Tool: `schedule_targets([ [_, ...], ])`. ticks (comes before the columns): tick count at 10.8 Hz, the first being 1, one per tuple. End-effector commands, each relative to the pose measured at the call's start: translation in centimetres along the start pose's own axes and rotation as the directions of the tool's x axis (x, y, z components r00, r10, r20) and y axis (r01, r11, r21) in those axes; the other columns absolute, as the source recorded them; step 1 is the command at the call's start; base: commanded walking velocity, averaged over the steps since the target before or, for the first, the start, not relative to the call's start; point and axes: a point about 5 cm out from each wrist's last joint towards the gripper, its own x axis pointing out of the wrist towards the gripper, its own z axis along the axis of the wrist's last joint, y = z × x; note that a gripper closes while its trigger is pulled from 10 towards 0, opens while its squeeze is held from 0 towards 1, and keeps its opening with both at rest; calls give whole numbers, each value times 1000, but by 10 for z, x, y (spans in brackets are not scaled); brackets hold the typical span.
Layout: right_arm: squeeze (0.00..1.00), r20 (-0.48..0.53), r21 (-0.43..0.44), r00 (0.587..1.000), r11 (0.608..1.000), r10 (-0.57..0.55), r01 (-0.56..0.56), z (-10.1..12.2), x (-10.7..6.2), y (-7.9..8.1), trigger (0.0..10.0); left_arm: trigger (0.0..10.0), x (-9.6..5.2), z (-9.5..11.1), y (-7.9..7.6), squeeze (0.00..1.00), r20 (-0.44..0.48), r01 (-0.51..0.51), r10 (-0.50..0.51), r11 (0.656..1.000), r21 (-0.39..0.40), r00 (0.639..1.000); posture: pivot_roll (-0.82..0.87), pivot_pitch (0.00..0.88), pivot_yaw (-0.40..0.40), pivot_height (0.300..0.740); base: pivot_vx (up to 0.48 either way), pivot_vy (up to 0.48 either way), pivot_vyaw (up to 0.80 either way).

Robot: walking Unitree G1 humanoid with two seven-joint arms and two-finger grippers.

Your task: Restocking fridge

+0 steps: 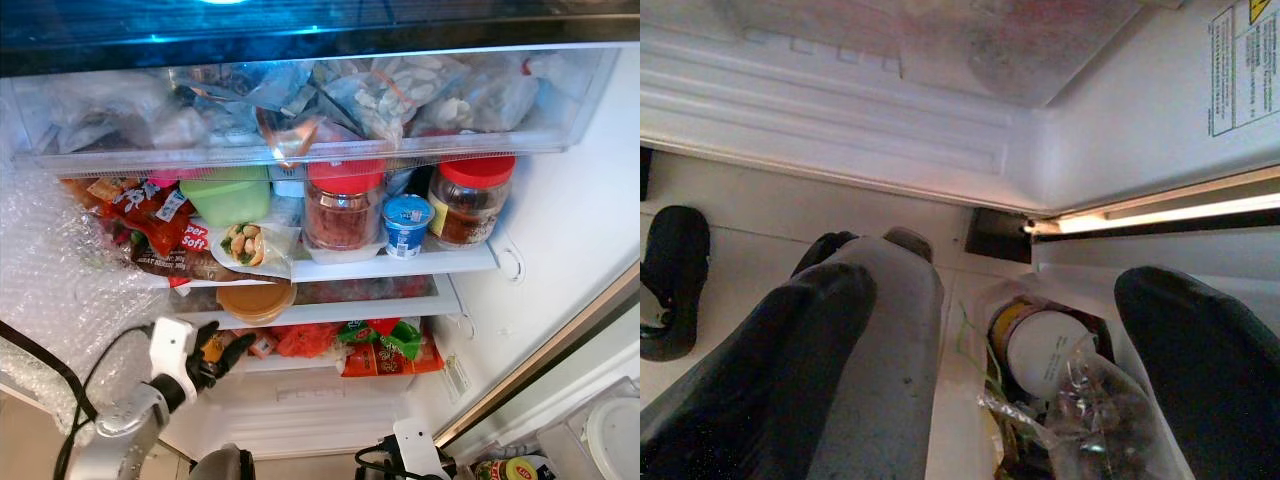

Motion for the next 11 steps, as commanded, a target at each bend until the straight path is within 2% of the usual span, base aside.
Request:
schedule_targets([
  [1,0,-120,-6,992,999,38,-39,-32,-6,11,10000,10000,2,1,3,0,4,-18,18,999,34,1000,-47,63,17,662,0,0,0],
  [3,0,-119,-5,992,999,39,-40,-32,-6,11,10000,10000,7,6,7,0,33,-55,54,998,36,998,-46,64,20,662,0,0,0],
  [5,0,-119,-4,992,999,39,-40,-31,-6,12,10000,10000,9,4,5,0,6,-21,20,995,94,1000,-47,64,21,662,0,0,0],
  [7,0,-119,-2,992,999,40,-40,-31,-6,12,10000,10000,10,1,6,0,-10,-24,26,995,100,1000,-48,65,22,662,0,0,0],
  [8,0,-119,-3,992,999,40,-41,-31,-6,12,10000,10000,11,-1,5,0,-25,-9,12,992,130,1000,-44,65,21,662,0,0,0],
  [10,0,-119,-3,992,999,42,-42,-31,-6,12,10000,10000,13,-3,5,0,-26,-16,19,992,123,999,-46,66,22,662,0,0,0],
  [11,0,-118,-2,992,999,42,-42,-31,-6,12,10000,10000,17,-4,8,0,-17,-51,53,995,91,998,-45,65,23,662,0,0,0],
])
